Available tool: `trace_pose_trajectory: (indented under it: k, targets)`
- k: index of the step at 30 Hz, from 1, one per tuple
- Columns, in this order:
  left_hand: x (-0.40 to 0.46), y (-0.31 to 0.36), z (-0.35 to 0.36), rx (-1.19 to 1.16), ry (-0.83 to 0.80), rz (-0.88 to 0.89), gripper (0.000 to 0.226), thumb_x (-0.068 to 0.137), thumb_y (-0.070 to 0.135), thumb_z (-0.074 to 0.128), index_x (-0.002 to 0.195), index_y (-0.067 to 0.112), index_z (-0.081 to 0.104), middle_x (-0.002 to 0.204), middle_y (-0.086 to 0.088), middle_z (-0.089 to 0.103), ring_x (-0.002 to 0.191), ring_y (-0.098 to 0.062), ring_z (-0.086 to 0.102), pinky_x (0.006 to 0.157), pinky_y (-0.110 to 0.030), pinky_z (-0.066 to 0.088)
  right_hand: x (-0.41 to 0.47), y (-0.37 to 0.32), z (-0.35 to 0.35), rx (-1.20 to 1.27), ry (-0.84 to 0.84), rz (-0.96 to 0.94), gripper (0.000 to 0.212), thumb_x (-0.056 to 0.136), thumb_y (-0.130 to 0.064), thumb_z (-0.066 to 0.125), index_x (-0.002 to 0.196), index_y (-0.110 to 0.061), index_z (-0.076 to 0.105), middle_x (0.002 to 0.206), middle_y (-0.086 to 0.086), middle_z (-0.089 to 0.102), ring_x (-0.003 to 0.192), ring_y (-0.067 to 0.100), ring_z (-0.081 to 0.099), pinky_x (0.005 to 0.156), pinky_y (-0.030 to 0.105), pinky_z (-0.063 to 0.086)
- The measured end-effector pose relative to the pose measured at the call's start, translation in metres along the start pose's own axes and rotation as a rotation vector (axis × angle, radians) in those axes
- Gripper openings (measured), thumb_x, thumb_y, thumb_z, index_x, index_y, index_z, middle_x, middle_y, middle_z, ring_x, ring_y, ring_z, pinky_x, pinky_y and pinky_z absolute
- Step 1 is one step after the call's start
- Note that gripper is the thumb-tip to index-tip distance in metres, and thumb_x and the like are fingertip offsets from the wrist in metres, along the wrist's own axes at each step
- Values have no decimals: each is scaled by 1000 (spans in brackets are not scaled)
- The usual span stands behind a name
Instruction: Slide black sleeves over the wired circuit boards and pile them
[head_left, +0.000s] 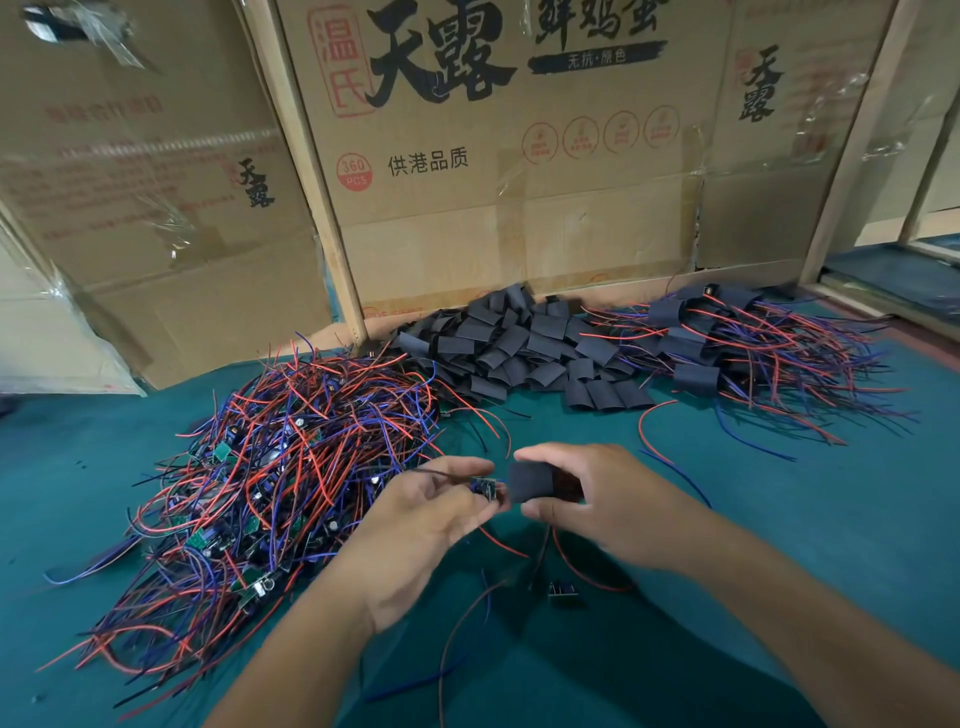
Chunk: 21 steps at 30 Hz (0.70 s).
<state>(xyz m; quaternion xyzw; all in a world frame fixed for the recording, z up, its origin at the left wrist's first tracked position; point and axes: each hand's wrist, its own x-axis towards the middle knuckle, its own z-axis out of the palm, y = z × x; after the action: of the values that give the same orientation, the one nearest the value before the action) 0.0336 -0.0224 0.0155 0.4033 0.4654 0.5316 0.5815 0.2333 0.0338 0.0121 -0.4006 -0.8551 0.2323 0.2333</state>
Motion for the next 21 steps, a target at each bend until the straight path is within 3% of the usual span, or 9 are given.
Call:
trace_pose_trajectory:
  k: [4, 10, 17, 21]
  targets:
    - [0, 1, -6, 37, -15, 26, 23, 91, -9, 59, 114, -10, 59, 100, -26, 67, 96, -30, 72, 82, -26, 59, -1, 2, -3, -29, -37, -48, 28, 92, -41, 65, 117, -28, 62, 98, -6, 68, 86, 8, 54, 72, 18, 41]
    - [1, -1, -6, 150, -50, 76, 38, 78, 19, 71, 109, -1, 60, 101, -22, 74, 101, -29, 72, 81, -31, 59, -1, 2, -1, -59, -75, -92, 28, 93, -49, 60, 115, -31, 59, 95, -13, 64, 85, 5, 52, 75, 22, 42]
    - [2, -2, -3, 122, -44, 101, 32, 79, 21, 72, 103, 6, 56, 99, -22, 74, 99, -27, 73, 75, -27, 58, 0, 2, 1, -38, -9, -164, 30, 96, -46, 57, 117, -25, 61, 97, -10, 66, 84, 8, 53, 76, 25, 43]
    - [1, -3, -2, 92, -51, 89, 30, 82, 22, 71, 103, 6, 55, 100, -25, 73, 100, -29, 73, 79, -30, 59, 0, 4, 2, -21, -37, -158, 32, 95, -47, 59, 120, -25, 60, 97, -10, 66, 85, 8, 53, 76, 22, 43]
